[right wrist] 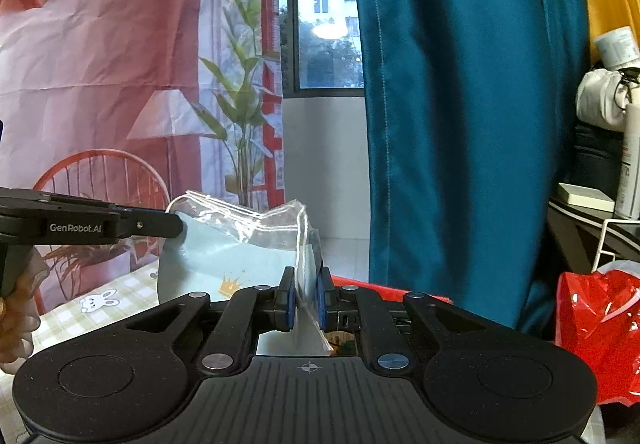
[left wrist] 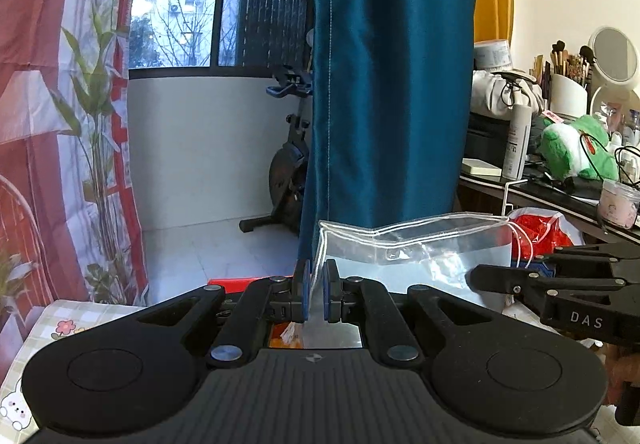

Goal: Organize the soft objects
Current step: 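Lower the clear bag into the box and open both grippers, then move both grippers down around the white mesh laundry bag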

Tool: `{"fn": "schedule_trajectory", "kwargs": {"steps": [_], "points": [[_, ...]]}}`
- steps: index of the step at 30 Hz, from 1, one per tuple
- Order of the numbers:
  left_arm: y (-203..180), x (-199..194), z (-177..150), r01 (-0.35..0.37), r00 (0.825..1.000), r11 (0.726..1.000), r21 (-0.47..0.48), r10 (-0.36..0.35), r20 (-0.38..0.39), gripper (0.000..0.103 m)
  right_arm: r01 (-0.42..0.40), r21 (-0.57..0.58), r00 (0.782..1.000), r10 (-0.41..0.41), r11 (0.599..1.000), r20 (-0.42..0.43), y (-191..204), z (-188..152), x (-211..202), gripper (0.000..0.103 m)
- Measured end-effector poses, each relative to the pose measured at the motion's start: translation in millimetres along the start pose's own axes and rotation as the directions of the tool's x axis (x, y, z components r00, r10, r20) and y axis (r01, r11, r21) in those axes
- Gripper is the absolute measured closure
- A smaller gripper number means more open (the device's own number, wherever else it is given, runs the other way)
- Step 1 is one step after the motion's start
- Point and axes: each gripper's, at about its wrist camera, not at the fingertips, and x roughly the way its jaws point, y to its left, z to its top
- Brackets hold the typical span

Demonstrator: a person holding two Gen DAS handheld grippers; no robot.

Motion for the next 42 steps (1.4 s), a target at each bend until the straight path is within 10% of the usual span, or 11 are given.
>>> {"fn": "schedule_trajectory", "kwargs": {"steps": [22, 24, 27, 30, 32, 42], "points": [[18, 36, -40, -0.014, 0.988, 0.998, -0.054, 0.005, -0.157, 0.094, 0.021, 0.056, 0.994, -0.015, 0.998, -0.112, -7, -33, 25, 0.093], [22, 41, -40, -0.032, 0.986, 0.998, -0.058, 0.022, -0.166, 0.086, 0.035, 0.046, 0.993, -0.029, 0.998, -0.117, -9, -33, 32, 0.093], [28, 46, -41, -0.056, 0.985, 0.995, -0.087, 0.041, -0.168, 0.048, 0.075, 0.023, 0.988, -0.071, 0.997, -0.138, -13, -32, 48, 0.091], [30, 49, -42, -0.060, 0.982, 0.994, -0.090, 0.043, -0.181, 0.046, 0.150, -0.002, 0.974, -0.148, 0.989, -0.173, -18, -31, 68, 0.065], [31, 49, -43, -0.063, 0.980, 0.995, -0.081, 0.046, -0.193, 0.042, 0.191, -0.017, 0.964, -0.191, 0.981, -0.186, -18, -33, 77, 0.031], [27, 22, -50, -0.029, 0.972, 0.997, -0.068, 0.012, -0.233, 0.026, 0.157, -0.041, 0.972, -0.162, 0.987, -0.173, 0, -44, 54, 0.017]]}}
